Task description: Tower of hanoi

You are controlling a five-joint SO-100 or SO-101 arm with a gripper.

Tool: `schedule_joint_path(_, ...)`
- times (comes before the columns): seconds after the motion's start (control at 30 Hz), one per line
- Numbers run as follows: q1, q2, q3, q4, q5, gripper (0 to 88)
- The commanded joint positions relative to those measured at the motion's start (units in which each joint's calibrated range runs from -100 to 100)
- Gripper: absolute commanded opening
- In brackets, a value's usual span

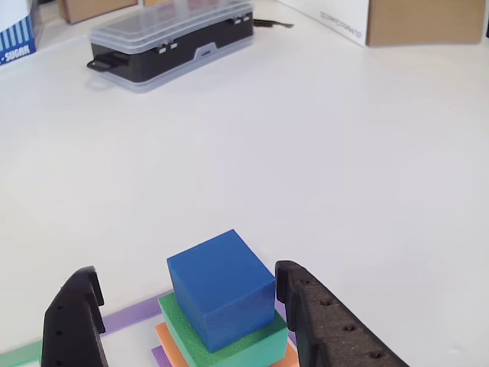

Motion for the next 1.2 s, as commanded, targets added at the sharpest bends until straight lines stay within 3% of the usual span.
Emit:
schedule_joint_path(0.0,-0.9,-0.6,-2.0,-1.6,0.8,23.7)
schedule_joint_path(0.6,-0.8,-0.9,-1.6,-1.1,0.8,9.0)
schedule_joint_path(0.93,-0.9,-1.1,-1.4,-0.8,0.8,5.0)
schedule_joint_path(1.17,-1.1,-6.9,-1.3,7.4,0.8,4.5)
